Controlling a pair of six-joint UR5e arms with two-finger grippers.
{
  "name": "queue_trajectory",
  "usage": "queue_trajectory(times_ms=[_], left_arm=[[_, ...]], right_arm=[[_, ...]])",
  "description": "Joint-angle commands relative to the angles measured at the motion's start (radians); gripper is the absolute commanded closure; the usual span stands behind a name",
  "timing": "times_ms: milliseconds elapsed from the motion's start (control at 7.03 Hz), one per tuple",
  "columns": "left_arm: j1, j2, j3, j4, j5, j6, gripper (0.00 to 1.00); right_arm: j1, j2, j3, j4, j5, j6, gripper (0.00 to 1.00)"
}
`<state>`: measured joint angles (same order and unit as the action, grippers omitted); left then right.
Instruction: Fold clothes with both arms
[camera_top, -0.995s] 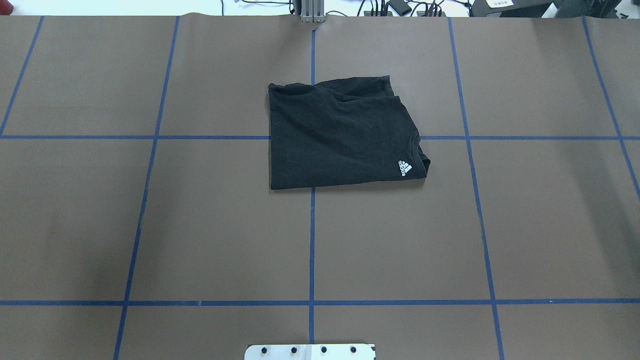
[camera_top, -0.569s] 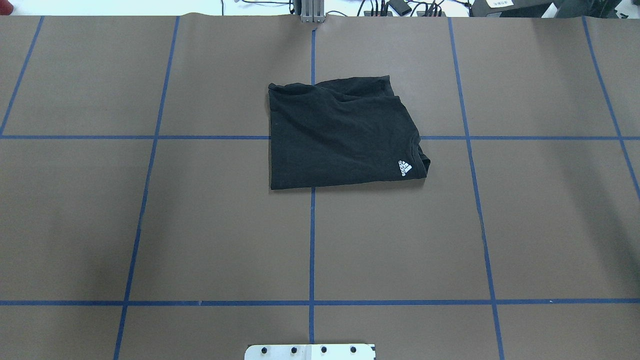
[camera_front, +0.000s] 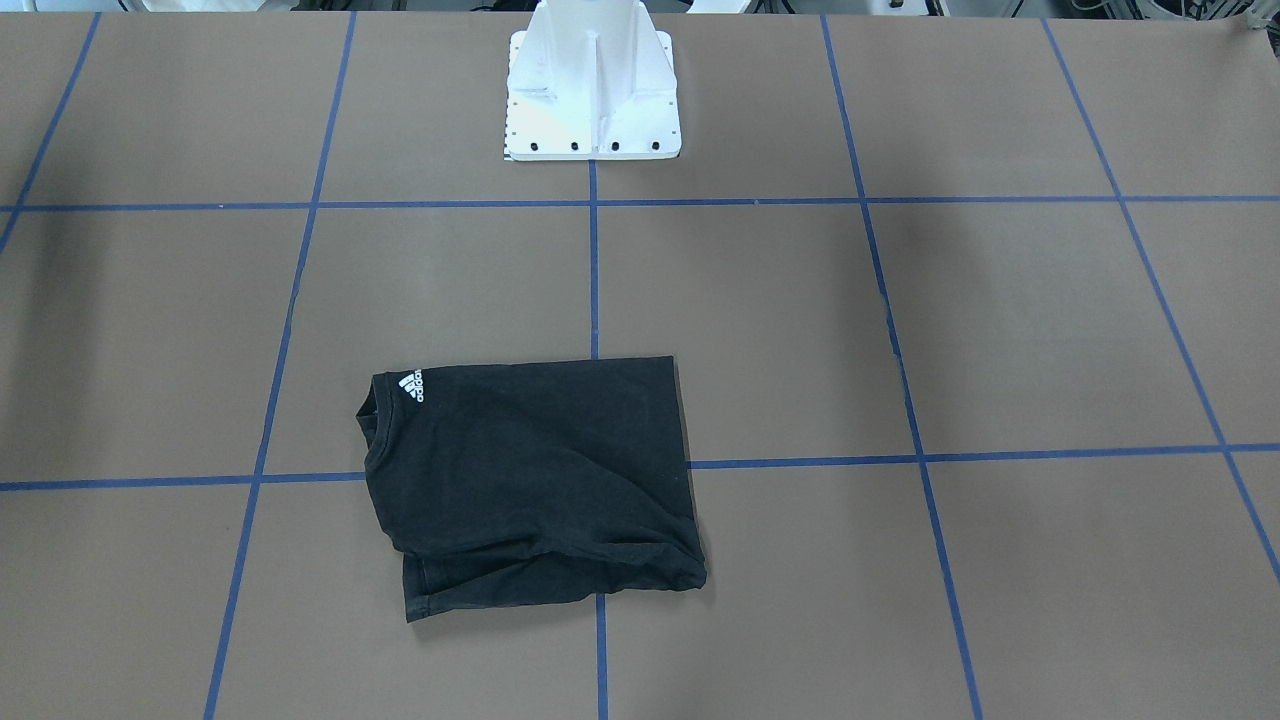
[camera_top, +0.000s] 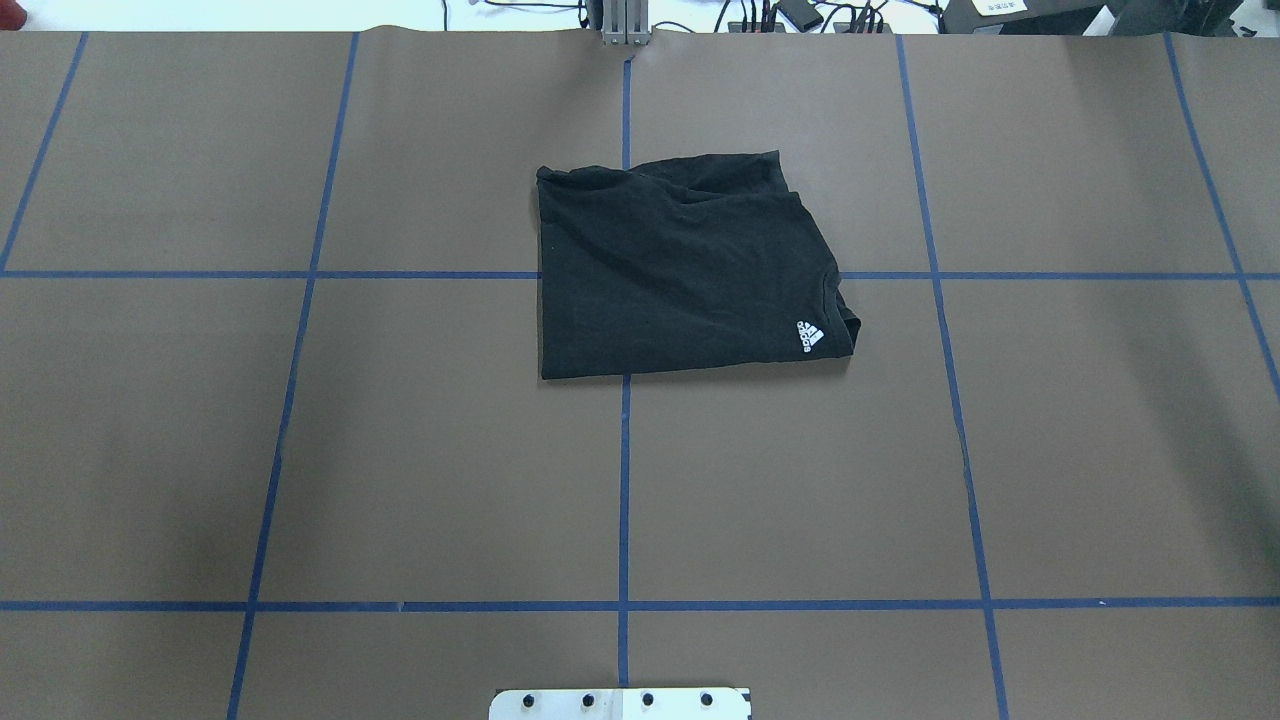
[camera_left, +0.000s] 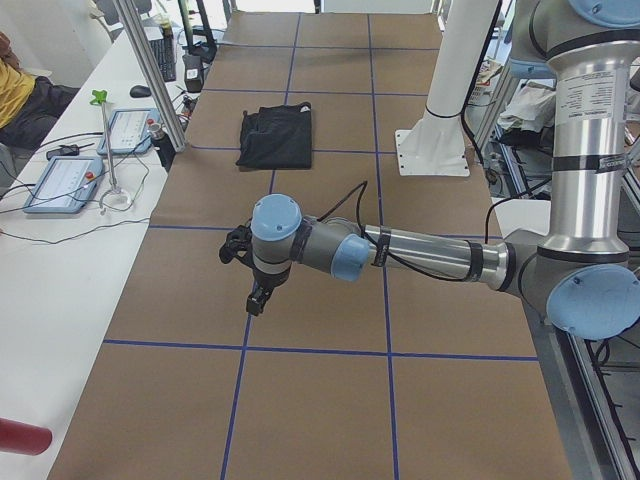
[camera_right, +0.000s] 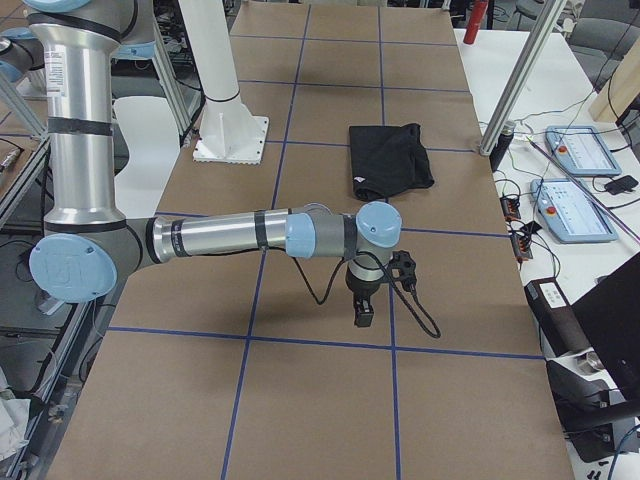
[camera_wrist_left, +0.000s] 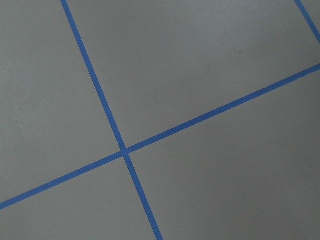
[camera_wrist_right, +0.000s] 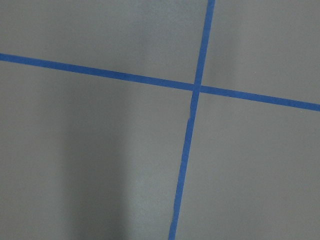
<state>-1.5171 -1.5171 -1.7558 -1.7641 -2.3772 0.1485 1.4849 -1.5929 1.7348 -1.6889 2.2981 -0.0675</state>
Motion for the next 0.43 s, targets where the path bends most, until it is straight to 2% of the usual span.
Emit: queue_trajectory(times_ms=[0, 284], left_arm=[[0.0, 0.0, -0.001, 0.0, -0.002, 0.0, 0.0], [0.0, 0.005, -0.042, 0.006, -0.026, 0.0, 0.0]], right_arm=[[0.0, 0.001, 0.002, 0.0, 0.012, 0.0, 0.0], [0.0, 0.001, -0.001, 0.0, 0.014, 0.002, 0.0]])
